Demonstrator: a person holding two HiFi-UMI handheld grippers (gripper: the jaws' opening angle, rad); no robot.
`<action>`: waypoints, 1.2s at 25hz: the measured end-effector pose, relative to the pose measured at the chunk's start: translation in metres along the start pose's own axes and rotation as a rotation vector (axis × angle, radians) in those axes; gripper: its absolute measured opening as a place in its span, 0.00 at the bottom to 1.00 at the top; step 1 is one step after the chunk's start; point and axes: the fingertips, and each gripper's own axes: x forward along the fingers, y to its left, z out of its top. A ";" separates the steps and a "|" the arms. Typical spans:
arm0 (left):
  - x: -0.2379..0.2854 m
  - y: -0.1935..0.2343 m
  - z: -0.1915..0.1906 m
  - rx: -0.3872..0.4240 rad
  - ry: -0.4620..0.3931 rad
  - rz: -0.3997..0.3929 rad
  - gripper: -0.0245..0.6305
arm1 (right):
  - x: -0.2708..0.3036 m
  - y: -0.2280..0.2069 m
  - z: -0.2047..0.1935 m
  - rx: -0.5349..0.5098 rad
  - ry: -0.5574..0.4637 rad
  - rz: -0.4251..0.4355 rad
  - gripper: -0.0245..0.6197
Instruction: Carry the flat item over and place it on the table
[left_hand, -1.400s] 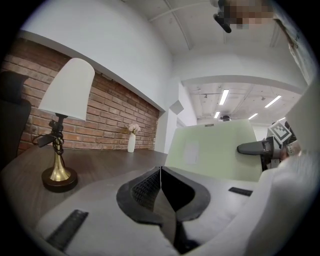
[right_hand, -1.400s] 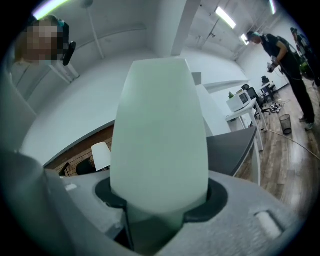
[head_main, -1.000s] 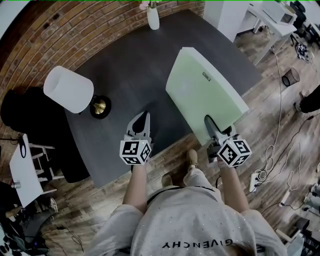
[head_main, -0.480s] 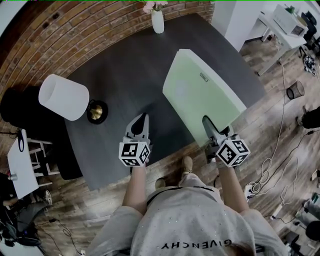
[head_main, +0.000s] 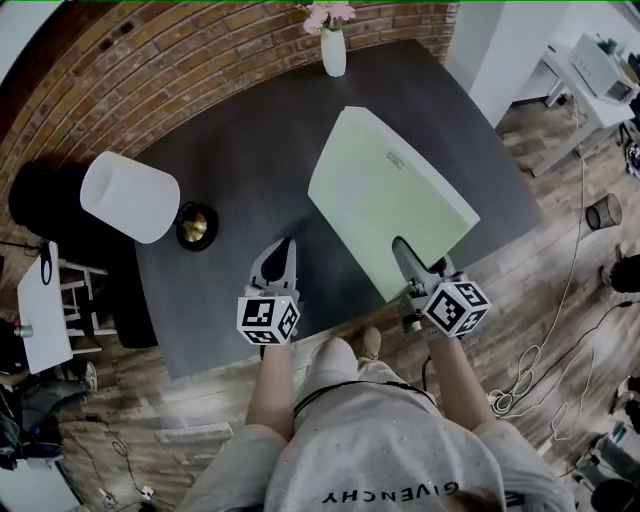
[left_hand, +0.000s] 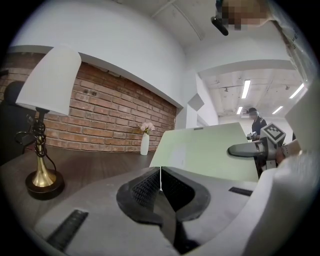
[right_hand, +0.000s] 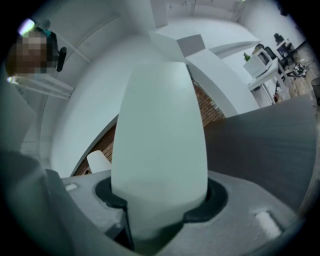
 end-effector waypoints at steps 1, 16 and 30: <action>0.001 0.000 0.000 0.003 0.002 0.002 0.04 | 0.005 0.000 -0.001 0.011 0.004 0.004 0.46; 0.017 0.025 0.003 -0.011 0.011 0.019 0.04 | 0.061 -0.002 -0.004 0.188 0.041 0.020 0.46; 0.022 0.045 0.002 -0.027 0.011 0.018 0.04 | 0.096 -0.010 -0.019 0.401 0.043 0.013 0.46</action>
